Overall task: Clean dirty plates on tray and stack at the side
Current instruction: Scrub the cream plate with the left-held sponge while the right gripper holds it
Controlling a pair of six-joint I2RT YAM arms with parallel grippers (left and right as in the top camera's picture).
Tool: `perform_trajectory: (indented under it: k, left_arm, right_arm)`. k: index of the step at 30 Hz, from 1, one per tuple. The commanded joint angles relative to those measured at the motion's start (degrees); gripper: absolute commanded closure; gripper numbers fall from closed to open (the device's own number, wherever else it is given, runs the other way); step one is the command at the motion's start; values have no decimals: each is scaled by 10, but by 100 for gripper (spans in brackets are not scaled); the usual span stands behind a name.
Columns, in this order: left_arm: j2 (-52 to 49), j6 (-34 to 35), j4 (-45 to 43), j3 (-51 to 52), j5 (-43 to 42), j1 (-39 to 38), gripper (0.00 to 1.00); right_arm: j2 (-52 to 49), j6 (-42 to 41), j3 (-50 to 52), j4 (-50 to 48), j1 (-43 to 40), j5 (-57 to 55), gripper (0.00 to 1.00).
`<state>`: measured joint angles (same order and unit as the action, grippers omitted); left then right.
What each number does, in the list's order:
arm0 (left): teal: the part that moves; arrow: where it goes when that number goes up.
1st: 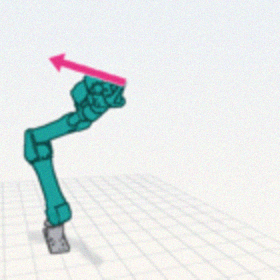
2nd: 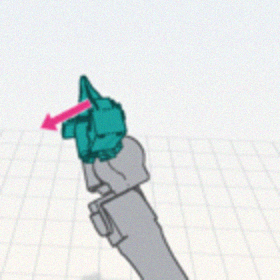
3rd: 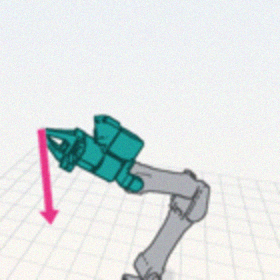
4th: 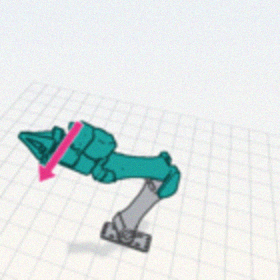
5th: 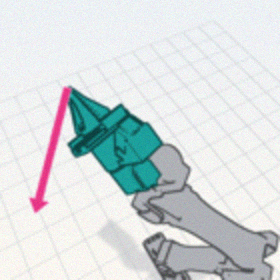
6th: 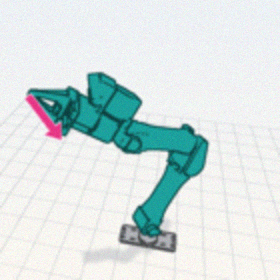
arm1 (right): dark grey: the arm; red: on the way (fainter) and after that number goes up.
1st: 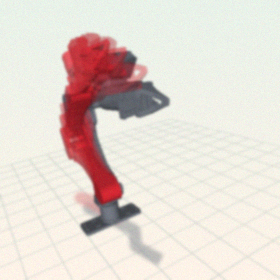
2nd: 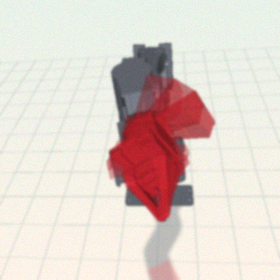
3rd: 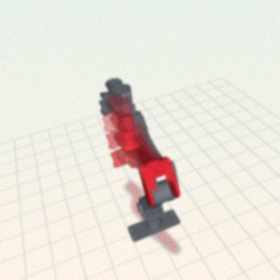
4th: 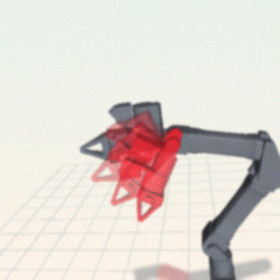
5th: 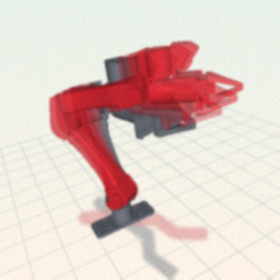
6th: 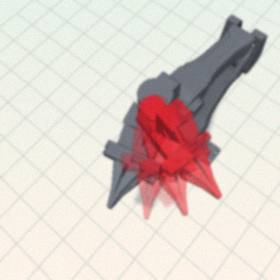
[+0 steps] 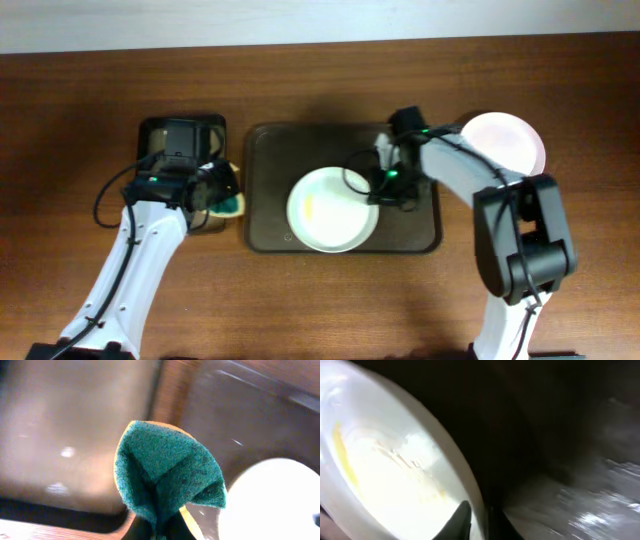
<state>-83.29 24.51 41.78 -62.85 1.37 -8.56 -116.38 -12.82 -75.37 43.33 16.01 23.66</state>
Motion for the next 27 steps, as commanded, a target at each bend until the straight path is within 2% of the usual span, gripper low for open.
perform_trajectory:
  k: [1,5,6,7,9,12,18,27]
  left_arm:
    - [-4,9,-7,0,-35,-40,100]
    - [-4,33,-12,0,-35,-68,100]
    - [-4,33,-15,0,-35,-73,100]
    - [-4,33,-17,0,-35,-75,100]
    - [-11,53,-23,0,-36,-77,100]
    - [-40,120,-28,0,-36,-79,100]
    - [-122,123,-104,0,-109,-109,100]
    - [-231,119,-191,0,-105,-139,100]
  right_arm:
    - [-11,-97,7,-30,56,-90,80]
    - [-11,-136,7,-51,90,-130,81]
    - [-11,-142,7,-55,96,-132,93]
    - [-11,-147,7,-57,98,-132,96]
    - [-11,-156,7,-62,99,-132,96]
    - [-11,-158,7,-64,99,-132,96]
    - [-11,-158,7,-63,99,-132,96]
    - [-11,-158,7,-65,99,-132,96]
